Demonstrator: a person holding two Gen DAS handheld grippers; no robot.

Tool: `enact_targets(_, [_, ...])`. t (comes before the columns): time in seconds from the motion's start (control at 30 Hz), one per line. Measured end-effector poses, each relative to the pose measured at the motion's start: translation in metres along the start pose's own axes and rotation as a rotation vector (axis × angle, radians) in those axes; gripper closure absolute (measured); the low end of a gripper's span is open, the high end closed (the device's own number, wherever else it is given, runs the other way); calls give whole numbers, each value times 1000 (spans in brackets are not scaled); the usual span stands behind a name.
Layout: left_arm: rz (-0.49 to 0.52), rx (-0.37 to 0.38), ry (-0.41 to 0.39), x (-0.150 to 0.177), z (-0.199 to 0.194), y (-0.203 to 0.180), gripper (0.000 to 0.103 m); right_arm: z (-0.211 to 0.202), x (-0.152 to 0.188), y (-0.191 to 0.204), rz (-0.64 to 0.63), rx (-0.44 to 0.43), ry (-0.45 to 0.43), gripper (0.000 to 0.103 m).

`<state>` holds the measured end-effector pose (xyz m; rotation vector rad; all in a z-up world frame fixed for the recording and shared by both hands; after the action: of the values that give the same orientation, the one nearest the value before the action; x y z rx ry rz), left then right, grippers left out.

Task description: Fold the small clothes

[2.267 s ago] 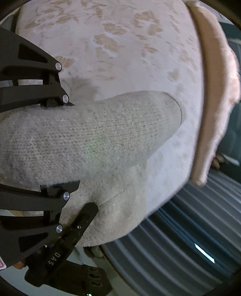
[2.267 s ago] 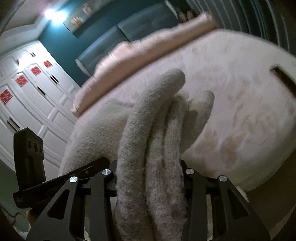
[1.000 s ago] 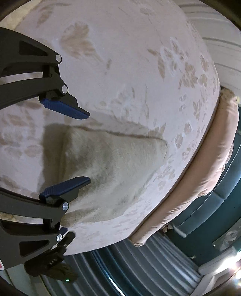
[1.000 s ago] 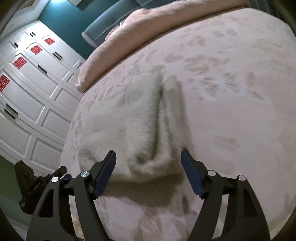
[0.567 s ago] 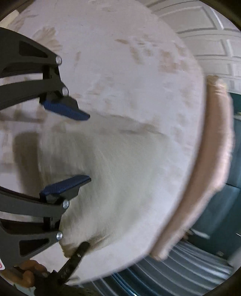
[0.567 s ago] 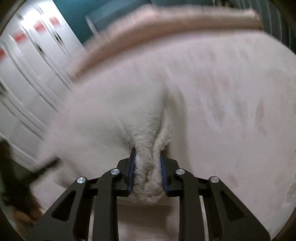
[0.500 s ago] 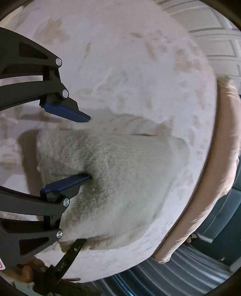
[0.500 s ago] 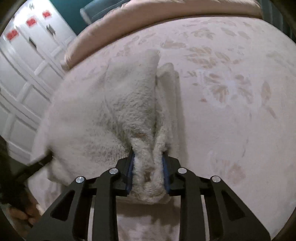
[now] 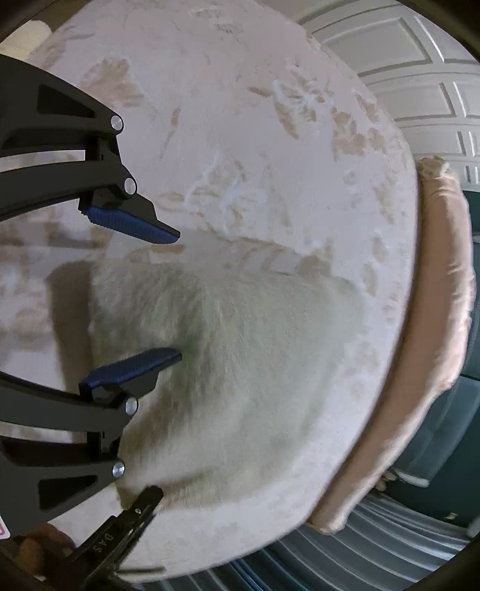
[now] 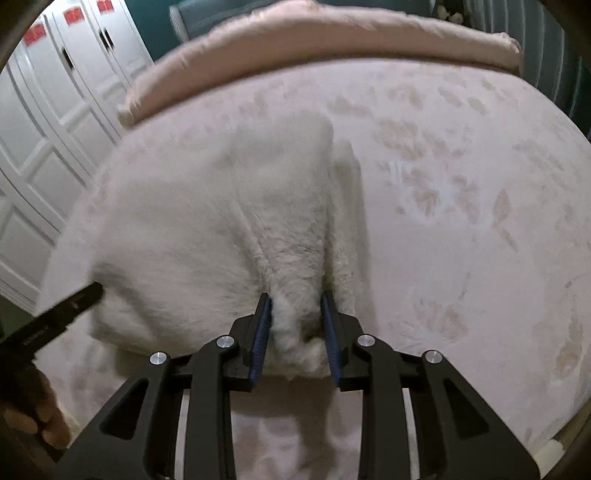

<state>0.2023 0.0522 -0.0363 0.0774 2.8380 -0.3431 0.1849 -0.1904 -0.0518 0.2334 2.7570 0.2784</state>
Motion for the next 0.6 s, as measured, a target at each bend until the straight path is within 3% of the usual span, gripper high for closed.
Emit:
enact_targets(0.1, [11, 25, -65, -15, -25, -9, 47, -30, -5, 10, -23, -39, -73, 76])
enact_targets(0.2, [39, -23, -50, -35, -14, -20, 47, -26, -23, 19, -54, -68, -64, 76])
enact_targets(0.33, [31, -74, 60, -36, 31, -17, 42, 28, -25, 21, -61, -20, 104, 78])
enact_targets(0.43, [7, -53, 51, -23, 47, -7, 37, 42, -18, 22, -106, 4, 69, 78])
enact_targets(0.57, [5, -68, 35, -19, 36, -9, 37, 14, -20, 33, -101, 23, 23, 76])
enact_targets(0.6, [7, -75, 31, -17, 31, -12, 37, 7, -19, 33, -96, 24, 2, 69])
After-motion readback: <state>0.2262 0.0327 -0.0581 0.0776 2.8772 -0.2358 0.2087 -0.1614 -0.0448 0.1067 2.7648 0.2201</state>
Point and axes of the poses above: each gripper's, at about its wrist camera, not at the fingertips, and z roughly the way its jaws point, y to its left, x to its underside, the point moved 2 cm from there along z, roughly the way its jaws point, and after that the axes turned 15 degrees about y, right-handed, at the moved point
